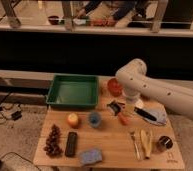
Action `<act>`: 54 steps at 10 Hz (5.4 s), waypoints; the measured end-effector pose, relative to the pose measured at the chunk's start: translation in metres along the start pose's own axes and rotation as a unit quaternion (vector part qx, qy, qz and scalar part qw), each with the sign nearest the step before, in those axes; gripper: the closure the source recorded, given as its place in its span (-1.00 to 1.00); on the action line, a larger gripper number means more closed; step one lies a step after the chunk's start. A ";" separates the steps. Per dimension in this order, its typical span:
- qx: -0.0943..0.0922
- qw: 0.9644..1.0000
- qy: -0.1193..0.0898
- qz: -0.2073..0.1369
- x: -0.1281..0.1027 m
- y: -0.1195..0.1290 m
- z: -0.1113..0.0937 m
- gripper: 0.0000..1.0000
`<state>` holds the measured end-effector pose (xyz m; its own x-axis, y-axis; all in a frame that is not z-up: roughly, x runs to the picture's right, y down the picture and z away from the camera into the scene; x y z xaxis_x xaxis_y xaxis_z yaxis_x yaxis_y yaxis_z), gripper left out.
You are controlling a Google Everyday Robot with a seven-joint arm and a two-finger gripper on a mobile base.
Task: Wipe red bowl with brush
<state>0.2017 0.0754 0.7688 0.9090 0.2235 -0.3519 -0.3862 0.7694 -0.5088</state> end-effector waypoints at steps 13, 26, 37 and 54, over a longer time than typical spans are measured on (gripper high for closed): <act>-0.037 0.999 -0.033 0.014 -0.024 -0.035 0.008 1.00; -0.010 0.998 -0.051 0.029 -0.041 -0.077 -0.006 1.00; 0.034 0.997 -0.037 0.060 -0.060 -0.162 0.025 1.00; 0.067 0.991 -0.003 0.114 -0.040 -0.229 0.061 1.00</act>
<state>0.2629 -0.0736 0.9475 0.8016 0.4037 -0.4410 -0.5576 0.7709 -0.3079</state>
